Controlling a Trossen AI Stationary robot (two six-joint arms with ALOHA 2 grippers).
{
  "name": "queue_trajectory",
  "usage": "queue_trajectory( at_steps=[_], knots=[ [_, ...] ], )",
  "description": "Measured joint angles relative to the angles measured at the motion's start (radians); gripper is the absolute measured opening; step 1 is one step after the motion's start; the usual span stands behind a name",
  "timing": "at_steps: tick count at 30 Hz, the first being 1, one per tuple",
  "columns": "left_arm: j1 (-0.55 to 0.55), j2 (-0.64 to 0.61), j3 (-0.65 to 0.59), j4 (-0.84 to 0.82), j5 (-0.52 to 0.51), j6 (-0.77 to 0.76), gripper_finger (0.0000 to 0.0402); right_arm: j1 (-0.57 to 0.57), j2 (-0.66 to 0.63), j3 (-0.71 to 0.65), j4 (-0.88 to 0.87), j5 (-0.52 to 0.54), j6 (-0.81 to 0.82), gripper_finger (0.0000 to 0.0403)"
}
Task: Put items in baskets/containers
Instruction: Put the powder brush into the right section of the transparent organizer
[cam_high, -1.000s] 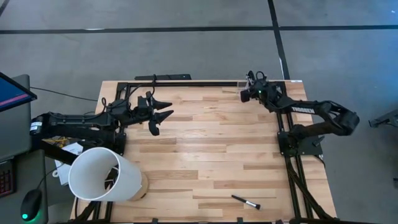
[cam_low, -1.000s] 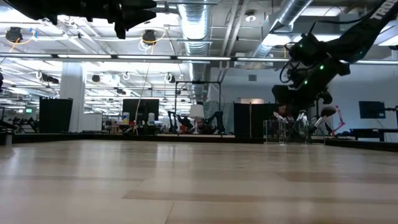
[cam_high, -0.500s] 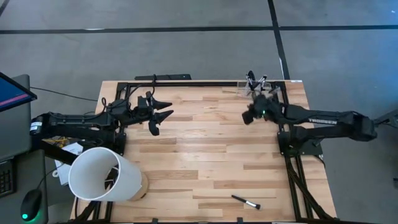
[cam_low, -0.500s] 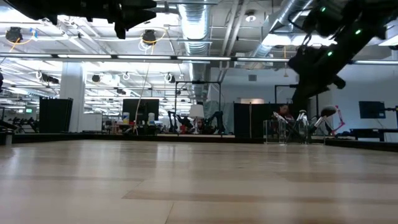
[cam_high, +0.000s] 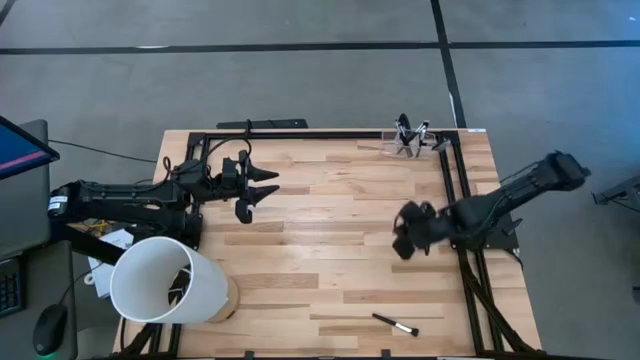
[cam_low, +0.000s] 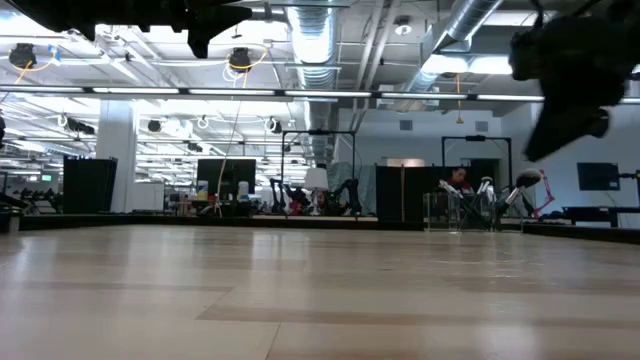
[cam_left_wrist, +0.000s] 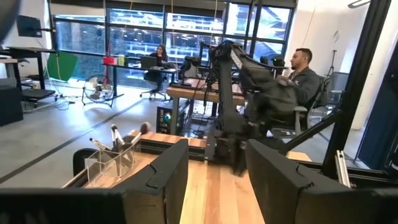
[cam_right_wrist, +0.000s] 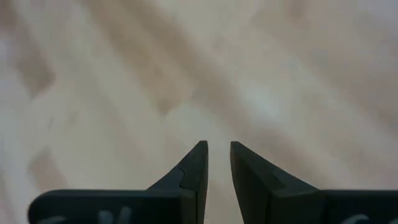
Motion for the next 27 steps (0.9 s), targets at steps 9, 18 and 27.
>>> queue_trajectory(
  at_steps=[9,18,27],
  knots=[
    [-0.028,0.000,0.000,0.002,0.001,0.000,0.0158,0.279,0.232,0.212,-0.208,-0.022,0.285,0.0059],
    [-0.028,0.000,0.000,0.004,0.006,-0.004,0.0158,0.394,0.400,0.500,-0.383,-0.098,0.430,0.0059],
    [-0.058,0.000,0.000,0.005,0.035,-0.027,0.0158,0.409,0.563,0.668,-0.442,-0.265,0.431,0.0059]
  ],
)
